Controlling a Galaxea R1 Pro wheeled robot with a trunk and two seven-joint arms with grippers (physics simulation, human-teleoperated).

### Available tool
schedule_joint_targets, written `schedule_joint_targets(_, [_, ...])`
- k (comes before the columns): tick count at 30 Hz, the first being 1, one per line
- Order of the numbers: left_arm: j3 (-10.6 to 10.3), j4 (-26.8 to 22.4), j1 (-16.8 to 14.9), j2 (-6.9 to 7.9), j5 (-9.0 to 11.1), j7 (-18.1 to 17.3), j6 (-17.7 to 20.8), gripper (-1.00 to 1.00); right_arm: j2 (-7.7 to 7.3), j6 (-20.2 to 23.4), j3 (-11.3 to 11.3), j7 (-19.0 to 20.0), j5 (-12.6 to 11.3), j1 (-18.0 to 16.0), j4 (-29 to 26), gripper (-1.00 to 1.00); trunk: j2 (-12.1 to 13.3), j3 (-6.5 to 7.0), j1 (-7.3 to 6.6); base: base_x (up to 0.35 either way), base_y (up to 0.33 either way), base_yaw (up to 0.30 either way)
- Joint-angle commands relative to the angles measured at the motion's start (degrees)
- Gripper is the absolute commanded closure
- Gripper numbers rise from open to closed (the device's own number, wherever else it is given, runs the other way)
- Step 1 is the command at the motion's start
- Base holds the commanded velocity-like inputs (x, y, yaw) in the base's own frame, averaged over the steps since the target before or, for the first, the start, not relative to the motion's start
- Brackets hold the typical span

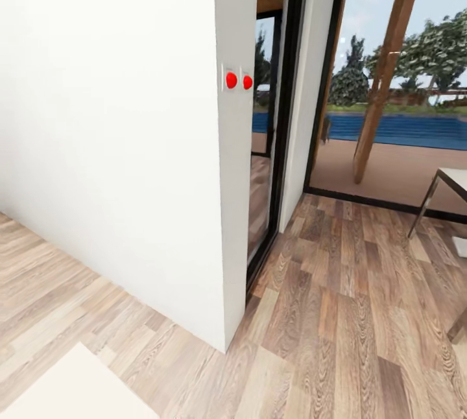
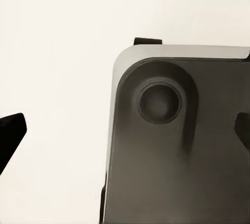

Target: Set up a coffee station on the kitchen countertop: keep the coffee maker on the countertop, move the bottle of coffee from the kitchen shelf to the counter next to the coffee maker, place a paper coffee filter on top of the coffee maker, put the saucer next to the coffee maker with the coffee cup on the saucer, and place the electric kettle next to the coffee maker.

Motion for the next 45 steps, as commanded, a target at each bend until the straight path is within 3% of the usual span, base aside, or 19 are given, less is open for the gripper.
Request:
schedule_joint_targets(1, [0.08,0.02,0.01,0.09,0.32,0.04,-0.17,-1.00,0.02,-0.20,-0.40,0.08,-0.12,-0.01,0.02,-1.00,-0.02,-0.11,0.00,0.000,0.000,0.207])
schedule_joint_targets(16, [0.10,0.02,0.15,0.29,0.29,0.30,-0.17,-1.00,0.03,-0.27,-0.40,0.06,-0.12,-0.01,-0.03,-1.00,-0.02,-1.04,0.00,-0.005,-0.092,0.214])
schedule_joint_targets(29, [0.12,-0.07,0.12,0.21,0.39,0.36,-0.17,-1.00,0.11,-0.28,-0.40,0.07,-0.11,-0.01,-0.05,-1.00,-0.02,-1.83,0.00,-0.208,-0.192,0.215])
schedule_joint_targets(45, [0.12,0.02,0.06,0.42,0.30,0.29,-0.08,-1.00,0.11,-0.28,-0.46,0.01,-0.12,-0.01,-0.06,-1.00,-0.02,-2.81,0.00,-0.025,-0.013,0.215])
